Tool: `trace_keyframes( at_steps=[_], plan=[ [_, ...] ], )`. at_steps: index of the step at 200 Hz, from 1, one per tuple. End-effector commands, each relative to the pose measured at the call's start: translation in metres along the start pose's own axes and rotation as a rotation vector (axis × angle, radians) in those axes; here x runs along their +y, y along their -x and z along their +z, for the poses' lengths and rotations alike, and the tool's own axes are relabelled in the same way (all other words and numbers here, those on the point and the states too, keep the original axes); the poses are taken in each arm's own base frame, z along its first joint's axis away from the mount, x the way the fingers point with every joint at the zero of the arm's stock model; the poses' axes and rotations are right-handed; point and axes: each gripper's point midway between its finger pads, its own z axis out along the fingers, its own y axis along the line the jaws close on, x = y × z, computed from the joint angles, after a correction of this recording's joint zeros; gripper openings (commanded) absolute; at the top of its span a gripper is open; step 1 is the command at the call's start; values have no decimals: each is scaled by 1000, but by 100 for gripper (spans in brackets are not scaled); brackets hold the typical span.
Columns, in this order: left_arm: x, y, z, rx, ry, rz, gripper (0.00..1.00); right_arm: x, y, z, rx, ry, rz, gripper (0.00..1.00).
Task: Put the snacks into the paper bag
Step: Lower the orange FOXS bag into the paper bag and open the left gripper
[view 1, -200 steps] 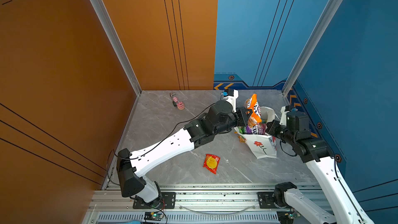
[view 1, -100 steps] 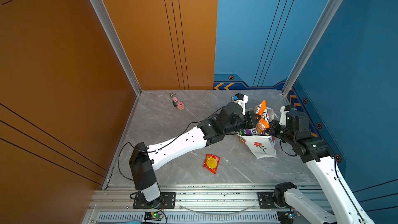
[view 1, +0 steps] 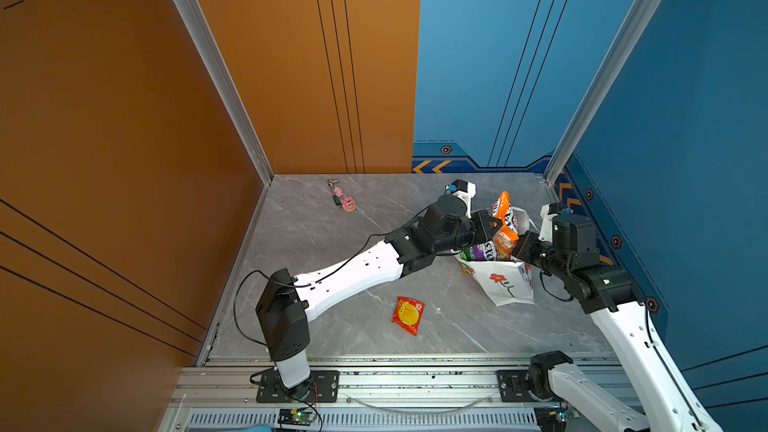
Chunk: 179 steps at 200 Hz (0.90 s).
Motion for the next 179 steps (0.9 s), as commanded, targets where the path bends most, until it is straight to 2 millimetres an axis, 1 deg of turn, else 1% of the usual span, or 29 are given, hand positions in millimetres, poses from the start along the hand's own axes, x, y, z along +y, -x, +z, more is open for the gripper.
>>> trace_keyframes(
  at_steps=[1,23,57,76,87,102,128,151,168,179],
  plan=[
    [8,6,1,-14,-11,-1,0,26,40,-28,-158,90,-33,0],
    [27,5,1,-4,26,-3,0,26,41,-31,-165,88,-34,0],
    [57,2,-5,15,85,-11,0,25,42,-33,-174,82,-35,0],
    [68,0,-8,21,112,-6,0,25,42,-32,-171,83,-35,0],
    [71,-2,-8,25,118,-6,0,25,42,-32,-171,84,-33,0],
    [71,-5,-3,37,115,-3,0,25,42,-31,-170,87,-30,0],
    [62,-14,13,75,82,-9,0,27,43,-32,-172,92,-30,0],
    [46,-21,26,101,35,-3,0,27,46,-36,-182,87,-30,0],
    [33,-26,35,121,0,9,0,27,49,-42,-204,86,-36,0],
    [24,-28,39,133,-24,12,0,17,52,-45,-208,46,-33,0]
  ],
)
